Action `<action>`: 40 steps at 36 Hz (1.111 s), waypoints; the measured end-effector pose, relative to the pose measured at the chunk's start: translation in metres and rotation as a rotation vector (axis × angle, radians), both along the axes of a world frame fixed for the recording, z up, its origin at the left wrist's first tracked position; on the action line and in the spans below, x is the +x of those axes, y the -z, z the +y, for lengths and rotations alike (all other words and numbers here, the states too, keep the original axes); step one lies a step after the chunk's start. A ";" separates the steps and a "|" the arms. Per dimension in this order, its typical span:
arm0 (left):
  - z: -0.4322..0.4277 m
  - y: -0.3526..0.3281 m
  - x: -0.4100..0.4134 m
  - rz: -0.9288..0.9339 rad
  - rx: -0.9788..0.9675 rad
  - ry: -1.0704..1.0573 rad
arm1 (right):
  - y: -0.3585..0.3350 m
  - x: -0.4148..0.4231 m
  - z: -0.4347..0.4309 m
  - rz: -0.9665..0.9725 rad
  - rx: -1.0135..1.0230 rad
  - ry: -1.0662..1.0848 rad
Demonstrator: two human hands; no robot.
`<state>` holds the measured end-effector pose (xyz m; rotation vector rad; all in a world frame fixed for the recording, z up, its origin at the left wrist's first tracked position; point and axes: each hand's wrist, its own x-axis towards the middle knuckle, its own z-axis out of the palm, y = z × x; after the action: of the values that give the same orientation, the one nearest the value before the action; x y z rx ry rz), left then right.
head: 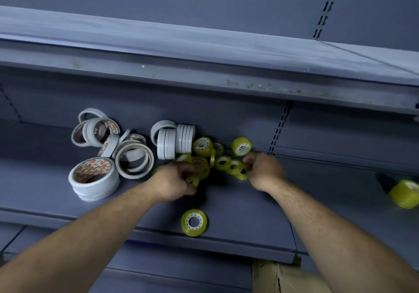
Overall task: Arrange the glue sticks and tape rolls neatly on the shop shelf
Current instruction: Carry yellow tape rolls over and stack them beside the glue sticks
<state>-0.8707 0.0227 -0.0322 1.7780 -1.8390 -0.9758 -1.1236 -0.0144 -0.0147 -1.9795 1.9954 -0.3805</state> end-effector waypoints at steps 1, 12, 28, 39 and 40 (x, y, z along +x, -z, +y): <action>0.001 0.001 0.002 -0.036 -0.012 0.006 | 0.000 0.004 -0.002 -0.010 -0.009 -0.023; 0.008 0.009 0.008 0.108 -0.027 -0.038 | -0.004 0.071 -0.016 0.048 -0.130 -0.373; 0.002 0.018 0.014 0.136 0.021 -0.078 | 0.013 0.085 -0.010 0.175 0.025 -0.436; 0.000 0.019 0.016 0.128 0.046 -0.058 | 0.015 0.058 -0.002 0.220 0.010 -0.355; 0.000 0.019 0.016 0.120 0.047 -0.053 | 0.014 0.057 -0.001 0.205 0.017 -0.344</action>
<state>-0.8547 0.0227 -0.0517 1.7462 -1.7000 -1.0891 -1.0669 -0.0150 -0.0288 -2.3761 1.7081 -0.0821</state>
